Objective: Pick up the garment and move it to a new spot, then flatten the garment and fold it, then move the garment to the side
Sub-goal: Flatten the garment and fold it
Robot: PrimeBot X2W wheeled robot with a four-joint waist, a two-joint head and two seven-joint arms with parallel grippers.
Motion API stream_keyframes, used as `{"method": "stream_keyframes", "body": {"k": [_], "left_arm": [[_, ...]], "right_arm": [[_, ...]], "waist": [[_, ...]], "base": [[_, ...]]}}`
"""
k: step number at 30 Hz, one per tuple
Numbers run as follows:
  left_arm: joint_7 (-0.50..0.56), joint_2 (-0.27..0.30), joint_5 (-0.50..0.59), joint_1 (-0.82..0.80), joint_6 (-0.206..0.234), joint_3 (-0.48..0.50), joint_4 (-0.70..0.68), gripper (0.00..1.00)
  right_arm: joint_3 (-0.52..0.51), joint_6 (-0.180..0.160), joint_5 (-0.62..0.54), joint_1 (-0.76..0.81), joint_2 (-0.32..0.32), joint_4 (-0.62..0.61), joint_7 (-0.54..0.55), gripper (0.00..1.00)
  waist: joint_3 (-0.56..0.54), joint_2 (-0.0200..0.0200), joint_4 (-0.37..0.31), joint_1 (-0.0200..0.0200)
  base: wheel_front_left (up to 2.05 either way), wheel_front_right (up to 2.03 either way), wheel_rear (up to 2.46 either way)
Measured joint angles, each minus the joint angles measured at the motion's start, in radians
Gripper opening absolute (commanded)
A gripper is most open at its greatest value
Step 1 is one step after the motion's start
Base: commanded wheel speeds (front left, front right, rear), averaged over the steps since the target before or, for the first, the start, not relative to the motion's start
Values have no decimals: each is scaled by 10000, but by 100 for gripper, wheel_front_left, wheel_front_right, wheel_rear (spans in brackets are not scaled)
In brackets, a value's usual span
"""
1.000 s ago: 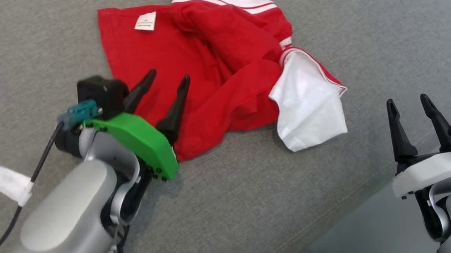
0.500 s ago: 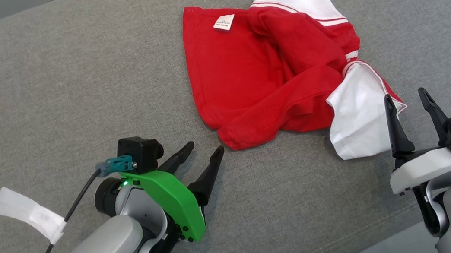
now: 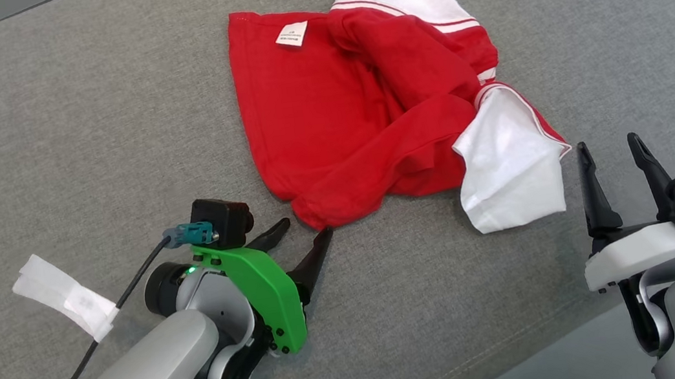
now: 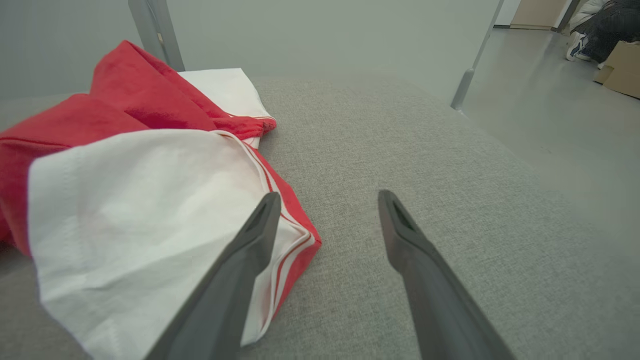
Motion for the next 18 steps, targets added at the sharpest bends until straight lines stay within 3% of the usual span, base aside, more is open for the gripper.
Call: {"method": "stream_keyframes", "body": {"k": [4, 5, 9, 12, 18], "left_arm": [[4, 0, 2, 0, 0, -12, 222, 70], [6, 2, 2, 0, 0, -10, 274, 54], [6, -17, 0, -15, -44, -12, 382, 33], [0, -104, 0, -27, -138, -33, 382, 0], [-38, -169, -81, -34, -336, 2, 222, 0]], "right_arm": [[0, 0, 48, 20, 0, -21, 0, 100], [0, 0, 58, 21, 0, -21, 0, 100], [2, 0, 117, 24, 0, -13, 0, 100], [4, 0, 121, 24, 0, 17, 0, 100], [25, 0, 132, 27, 0, 81, 0, 100]], "waist": [[56, 0, -183, 0], [64, 0, -211, 0], [58, 0, -244, 0], [30, 0, -216, 0], [-92, 0, -110, 0]], "base": [[0, 0, 0], [0, 0, 0], [0, 0, 0], [0, 0, 0], [0, 0, 0]]}}
